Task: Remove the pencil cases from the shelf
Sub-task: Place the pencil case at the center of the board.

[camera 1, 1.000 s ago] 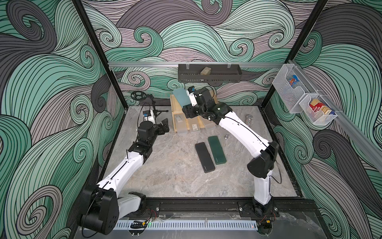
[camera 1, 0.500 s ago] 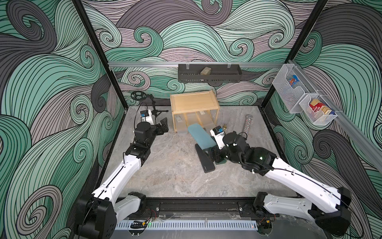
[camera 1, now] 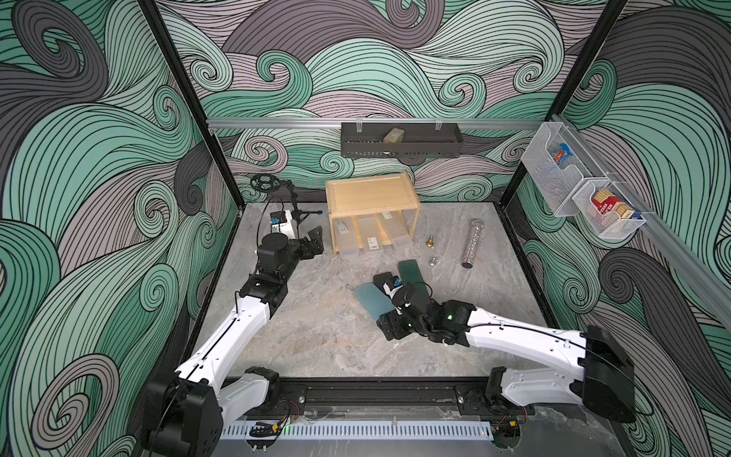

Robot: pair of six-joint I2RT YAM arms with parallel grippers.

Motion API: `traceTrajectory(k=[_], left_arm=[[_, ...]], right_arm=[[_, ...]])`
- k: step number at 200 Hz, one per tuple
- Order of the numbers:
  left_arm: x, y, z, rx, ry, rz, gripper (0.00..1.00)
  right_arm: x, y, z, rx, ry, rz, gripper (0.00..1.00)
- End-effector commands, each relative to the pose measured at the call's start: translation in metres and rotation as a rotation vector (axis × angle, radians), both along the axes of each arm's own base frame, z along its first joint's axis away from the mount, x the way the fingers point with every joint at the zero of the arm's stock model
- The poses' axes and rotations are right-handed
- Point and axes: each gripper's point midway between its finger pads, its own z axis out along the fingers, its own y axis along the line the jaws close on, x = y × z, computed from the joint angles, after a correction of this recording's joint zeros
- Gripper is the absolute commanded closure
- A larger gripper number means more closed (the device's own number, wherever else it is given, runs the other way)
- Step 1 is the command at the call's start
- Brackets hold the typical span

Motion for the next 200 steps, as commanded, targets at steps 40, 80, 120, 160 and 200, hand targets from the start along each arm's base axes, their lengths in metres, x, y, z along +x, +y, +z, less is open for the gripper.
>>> traceTrajectory(k=[40, 80, 120, 160, 200], left_arm=[[0.003, -0.001, -0.003, 0.002, 0.008, -0.005, 0.01], [0.003, 0.0, -0.003, 0.003, 0.006, -0.001, 0.01], [0.003, 0.001, -0.006, 0.011, 0.011, 0.001, 0.01], [0.004, 0.002, -0.007, 0.017, 0.011, 0.005, 0.02], [0.005, 0.0, -0.008, 0.012, 0.014, -0.003, 0.02]], right_arm=[[0.017, 0.037, -0.012, 0.03, -0.008, 0.024, 0.17], [0.023, 0.044, -0.038, -0.011, 0.021, 0.012, 0.16], [0.03, 0.055, -0.064, -0.063, 0.045, 0.009, 0.14], [0.033, 0.061, -0.061, -0.043, 0.036, 0.009, 0.07], [0.041, 0.068, -0.007, 0.049, -0.065, 0.037, 0.0]])
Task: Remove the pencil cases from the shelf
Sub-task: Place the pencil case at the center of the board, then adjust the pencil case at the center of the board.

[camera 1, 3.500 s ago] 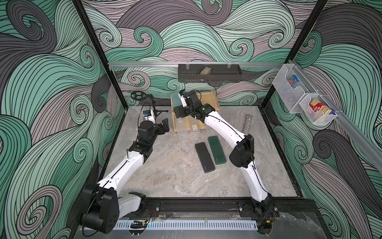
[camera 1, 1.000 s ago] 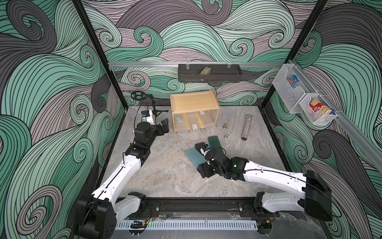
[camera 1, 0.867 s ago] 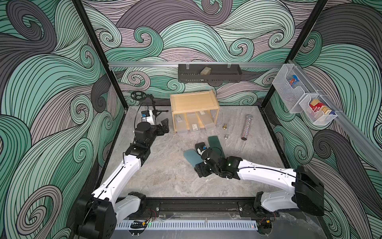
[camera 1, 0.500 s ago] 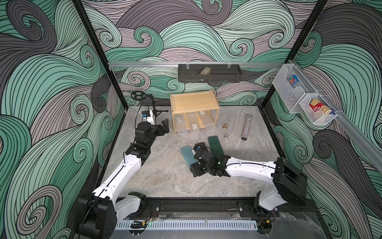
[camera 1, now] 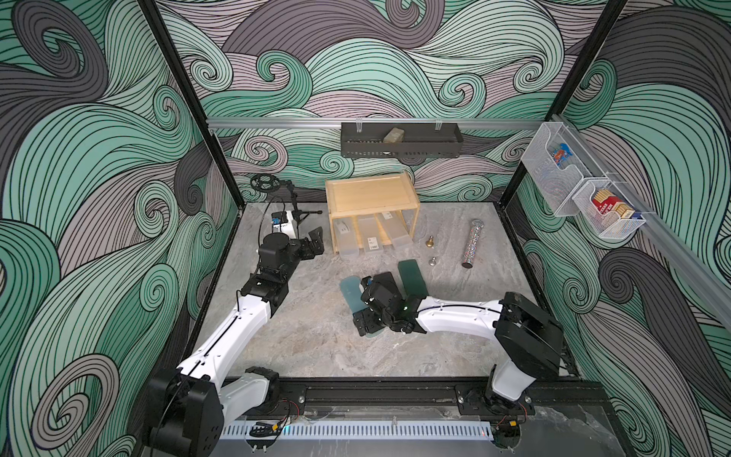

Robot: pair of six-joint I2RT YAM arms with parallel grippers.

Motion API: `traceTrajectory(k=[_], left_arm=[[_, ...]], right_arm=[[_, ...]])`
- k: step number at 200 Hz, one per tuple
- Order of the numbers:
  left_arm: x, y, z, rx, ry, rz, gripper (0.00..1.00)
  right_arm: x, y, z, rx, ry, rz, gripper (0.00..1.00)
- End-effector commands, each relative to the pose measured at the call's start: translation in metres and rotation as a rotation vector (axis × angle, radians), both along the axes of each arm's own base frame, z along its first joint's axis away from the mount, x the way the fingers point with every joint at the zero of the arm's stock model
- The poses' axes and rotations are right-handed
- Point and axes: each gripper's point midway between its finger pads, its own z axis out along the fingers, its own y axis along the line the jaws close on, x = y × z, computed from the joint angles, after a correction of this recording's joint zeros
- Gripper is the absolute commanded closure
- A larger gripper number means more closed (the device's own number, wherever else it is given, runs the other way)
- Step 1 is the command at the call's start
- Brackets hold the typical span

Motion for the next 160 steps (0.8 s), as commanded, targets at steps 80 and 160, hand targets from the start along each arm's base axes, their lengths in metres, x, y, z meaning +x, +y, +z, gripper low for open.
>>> traceTrajectory(k=[80, 160], left_arm=[[0.004, -0.001, -0.005, 0.001, 0.011, -0.007, 0.02], [0.005, 0.003, -0.008, 0.022, 0.018, 0.013, 0.01]], right_arm=[[0.029, 0.034, 0.038, 0.137, -0.022, 0.149, 0.02], [0.03, 0.039, -0.001, 0.089, 0.056, 0.168, 0.0]])
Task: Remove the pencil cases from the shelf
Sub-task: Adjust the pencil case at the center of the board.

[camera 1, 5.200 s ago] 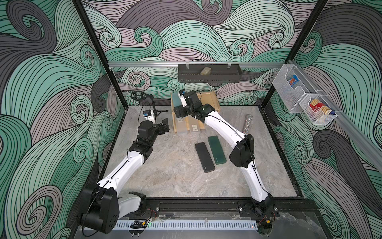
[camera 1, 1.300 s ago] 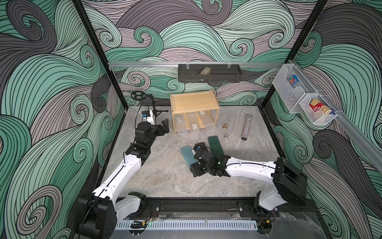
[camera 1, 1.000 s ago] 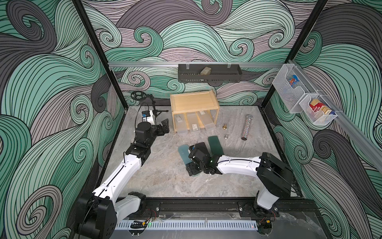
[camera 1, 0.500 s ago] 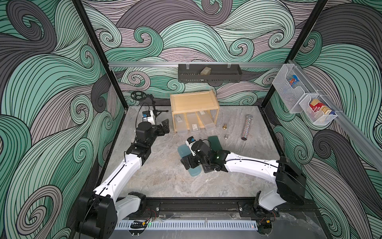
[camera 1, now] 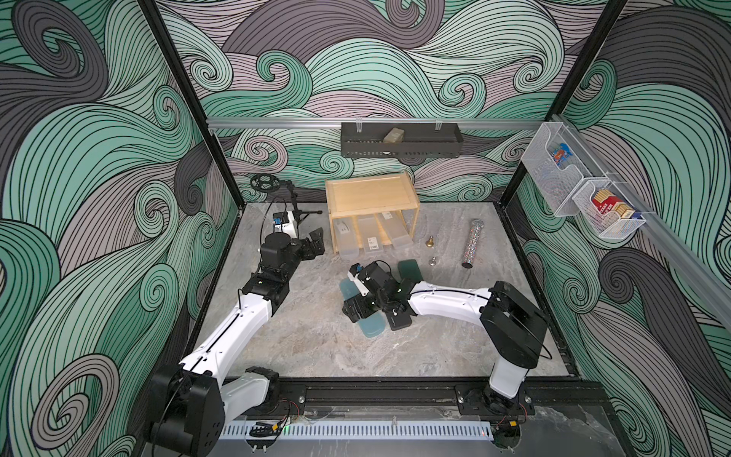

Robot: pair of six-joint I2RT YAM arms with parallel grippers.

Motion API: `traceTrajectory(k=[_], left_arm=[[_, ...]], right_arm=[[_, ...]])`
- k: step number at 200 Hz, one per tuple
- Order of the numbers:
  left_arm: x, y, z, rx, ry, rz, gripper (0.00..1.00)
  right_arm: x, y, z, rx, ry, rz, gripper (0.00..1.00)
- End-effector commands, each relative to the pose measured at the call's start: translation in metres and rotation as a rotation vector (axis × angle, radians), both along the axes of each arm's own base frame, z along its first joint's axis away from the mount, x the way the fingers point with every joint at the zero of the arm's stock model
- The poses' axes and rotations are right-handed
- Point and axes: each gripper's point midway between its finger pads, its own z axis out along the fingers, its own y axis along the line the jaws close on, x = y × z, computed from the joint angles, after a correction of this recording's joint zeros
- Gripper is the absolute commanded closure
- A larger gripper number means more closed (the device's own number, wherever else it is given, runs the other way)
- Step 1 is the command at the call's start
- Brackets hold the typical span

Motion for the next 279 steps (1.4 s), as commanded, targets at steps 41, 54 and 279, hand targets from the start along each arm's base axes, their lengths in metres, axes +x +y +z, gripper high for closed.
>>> traceTrajectory(k=[41, 54, 279], left_arm=[[0.005, 0.004, -0.005, 0.024, 0.007, 0.02, 0.01], [0.005, 0.004, -0.006, 0.026, 0.009, 0.019, 0.01], [-0.02, 0.004, -0.063, -0.163, 0.178, 0.055, 0.01]], right_arm=[[-0.007, -0.005, -0.033, -0.04, 0.076, 0.009, 0.0], [-0.011, -0.006, -0.04, -0.038, 0.096, 0.006, 0.0], [0.092, -0.062, 0.123, 0.126, -0.282, -0.115, 0.0]])
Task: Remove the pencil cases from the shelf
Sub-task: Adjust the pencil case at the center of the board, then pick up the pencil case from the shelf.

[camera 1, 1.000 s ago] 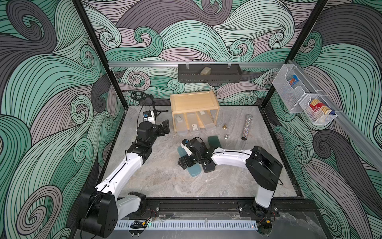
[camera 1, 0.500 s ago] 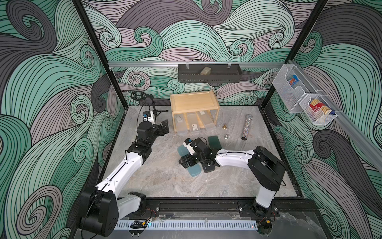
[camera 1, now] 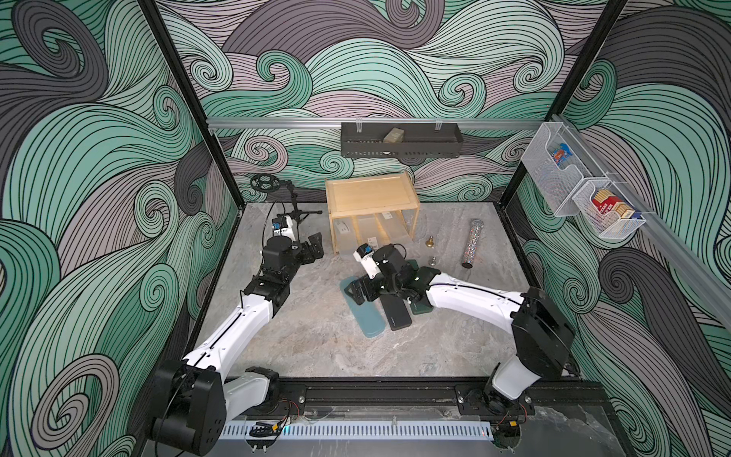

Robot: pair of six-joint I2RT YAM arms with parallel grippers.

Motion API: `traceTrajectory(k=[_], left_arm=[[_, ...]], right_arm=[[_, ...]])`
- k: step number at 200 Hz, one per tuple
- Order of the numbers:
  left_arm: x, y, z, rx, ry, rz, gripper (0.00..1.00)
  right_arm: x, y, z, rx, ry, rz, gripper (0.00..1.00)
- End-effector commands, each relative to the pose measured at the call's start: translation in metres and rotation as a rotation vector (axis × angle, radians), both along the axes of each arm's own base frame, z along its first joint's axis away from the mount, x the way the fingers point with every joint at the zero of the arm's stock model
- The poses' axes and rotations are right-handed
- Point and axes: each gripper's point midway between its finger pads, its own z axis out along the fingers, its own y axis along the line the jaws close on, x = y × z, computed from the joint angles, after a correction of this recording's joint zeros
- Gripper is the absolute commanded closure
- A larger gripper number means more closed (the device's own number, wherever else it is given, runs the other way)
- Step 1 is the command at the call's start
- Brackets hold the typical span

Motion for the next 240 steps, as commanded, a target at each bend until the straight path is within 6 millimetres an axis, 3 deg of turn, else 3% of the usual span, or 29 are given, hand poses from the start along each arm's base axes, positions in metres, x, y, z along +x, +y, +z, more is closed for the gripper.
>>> traceTrajectory(k=[1, 36, 95, 174, 208, 214, 240], left_arm=[[-0.015, -0.001, -0.029, -0.104, 0.091, 0.012, 0.02], [-0.035, -0.016, -0.075, -0.234, 0.2, -0.025, 0.01], [-0.049, -0.054, -0.117, -0.304, 0.302, -0.119, 0.01], [-0.048, -0.097, -0.128, -0.358, 0.328, -0.248, 0.01], [-0.047, -0.107, -0.13, -0.362, 0.332, -0.274, 0.02], [-0.047, -0.109, -0.14, -0.355, 0.358, -0.272, 0.01], [-0.044, -0.115, -0.138, -0.355, 0.351, -0.284, 0.02]], right_arm=[[0.049, -0.045, 0.035, -0.017, -0.111, -0.112, 0.0], [0.111, -0.097, 0.034, -0.107, -0.141, -0.235, 0.0], [0.169, -0.131, 0.005, -0.166, -0.117, -0.33, 0.0], [0.182, -0.145, -0.039, -0.236, -0.06, -0.349, 0.0], [0.183, -0.149, -0.052, -0.242, -0.03, -0.353, 0.0], [0.182, -0.149, -0.054, -0.241, -0.026, -0.351, 0.0], [0.176, -0.153, -0.061, -0.252, -0.009, -0.356, 0.0]])
